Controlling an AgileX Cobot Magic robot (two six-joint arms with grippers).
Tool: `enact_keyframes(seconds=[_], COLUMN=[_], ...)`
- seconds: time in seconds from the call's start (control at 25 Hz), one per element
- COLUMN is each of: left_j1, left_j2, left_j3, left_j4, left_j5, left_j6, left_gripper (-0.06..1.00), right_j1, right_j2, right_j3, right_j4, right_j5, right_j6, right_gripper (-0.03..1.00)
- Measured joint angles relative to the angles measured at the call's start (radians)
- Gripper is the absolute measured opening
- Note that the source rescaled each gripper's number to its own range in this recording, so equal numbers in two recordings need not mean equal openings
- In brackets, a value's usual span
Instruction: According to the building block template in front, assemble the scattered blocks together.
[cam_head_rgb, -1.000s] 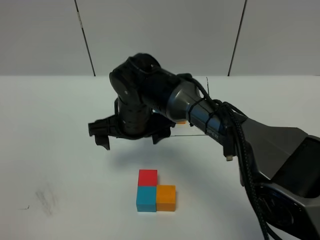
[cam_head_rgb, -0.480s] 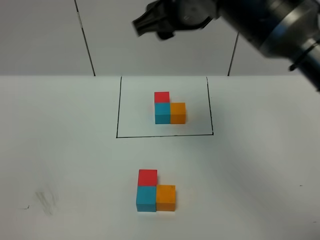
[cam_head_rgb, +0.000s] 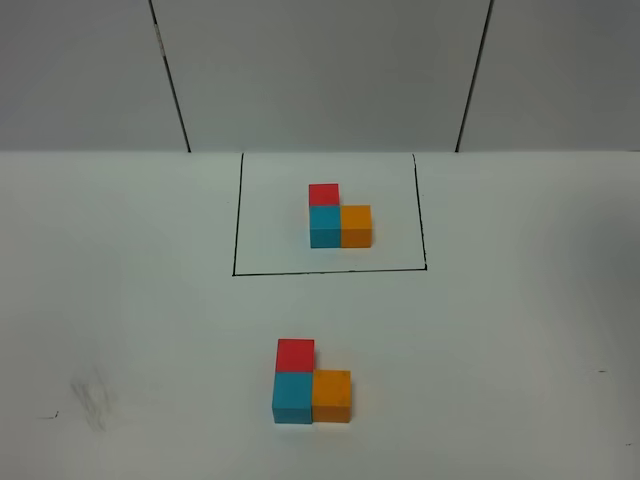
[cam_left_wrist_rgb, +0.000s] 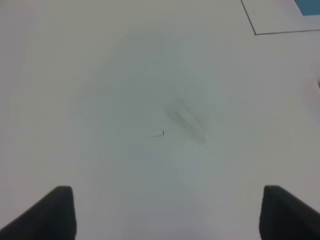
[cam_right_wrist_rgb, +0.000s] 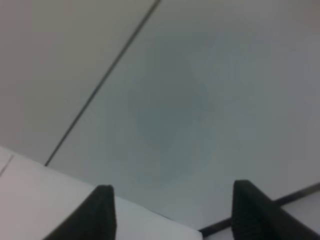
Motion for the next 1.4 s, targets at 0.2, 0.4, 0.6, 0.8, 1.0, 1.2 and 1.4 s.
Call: enact_keyframes(seconds=[0.2,0.4,0.6,0.8,1.0,1.2,1.4], left_j1=[0.0,0.0,0.0,0.0,0.0,0.0,0.0], left_j2=[0.0,0.0,0.0,0.0,0.0,0.0,0.0], left_j3=[0.0,0.0,0.0,0.0,0.0,0.0,0.0], left_j4=[0.0,0.0,0.0,0.0,0.0,0.0,0.0], left_j5=[0.0,0.0,0.0,0.0,0.0,0.0,-0.001], left_j6=[0.0,0.0,0.0,0.0,0.0,0.001,0.001], left_gripper=[0.84,0.84,0.84,0.84,0.84,0.84,0.84], right_j1=[-0.106,-0.121,-0.121,-0.121,-0.129,-0.271,-0.391], right_j2=[-0.285,-0.591,-0.873,-1.004,-1.028,-1.069,-1.17], right_j3=[0.277,0.595,0.803,0.941,1.027,1.1,1.212], right_j4=[0.02,0.044,0.11,0.147,0.162,0.252,0.316], right_j5=[0.003,0.008,0.012,0.014,0.014,0.014,0.014], right_j6=[-0.012,0.046,0.099,0.102,0.105,0.105,0.105], right_gripper=[0.16,0.16,0.16,0.16,0.16,0.16,0.16])
